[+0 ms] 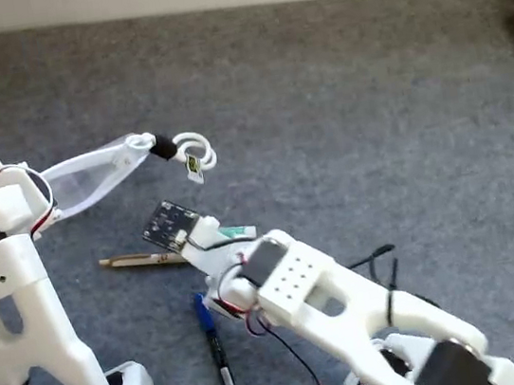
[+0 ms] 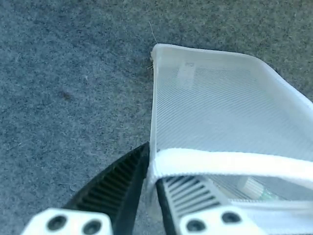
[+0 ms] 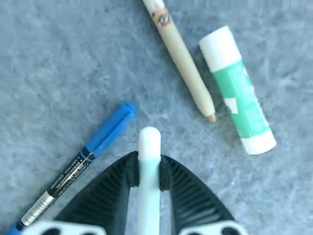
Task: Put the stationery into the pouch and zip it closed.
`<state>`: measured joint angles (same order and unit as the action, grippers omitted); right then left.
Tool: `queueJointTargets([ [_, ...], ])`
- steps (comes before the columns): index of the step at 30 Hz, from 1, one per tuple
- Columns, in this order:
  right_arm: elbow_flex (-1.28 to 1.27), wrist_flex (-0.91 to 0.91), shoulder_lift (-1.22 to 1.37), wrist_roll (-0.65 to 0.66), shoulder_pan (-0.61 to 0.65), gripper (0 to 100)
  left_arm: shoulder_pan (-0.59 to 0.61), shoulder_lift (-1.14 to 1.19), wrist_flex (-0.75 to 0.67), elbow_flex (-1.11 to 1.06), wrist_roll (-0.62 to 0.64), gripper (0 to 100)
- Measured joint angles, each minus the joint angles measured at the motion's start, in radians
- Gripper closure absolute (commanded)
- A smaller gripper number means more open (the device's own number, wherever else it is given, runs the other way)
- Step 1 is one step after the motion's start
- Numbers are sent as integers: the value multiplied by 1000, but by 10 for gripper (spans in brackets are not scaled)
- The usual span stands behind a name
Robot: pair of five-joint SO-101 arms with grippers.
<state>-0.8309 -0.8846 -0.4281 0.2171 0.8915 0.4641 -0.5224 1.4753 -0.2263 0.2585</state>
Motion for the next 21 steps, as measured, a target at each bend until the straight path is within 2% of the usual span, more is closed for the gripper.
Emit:
queueJointTargets([
  [7,-146,126,-206,0,0,995,0,0,0,0,0,995],
  [21,-180,141,-534,0,0,995,0,0,0,0,0,995],
])
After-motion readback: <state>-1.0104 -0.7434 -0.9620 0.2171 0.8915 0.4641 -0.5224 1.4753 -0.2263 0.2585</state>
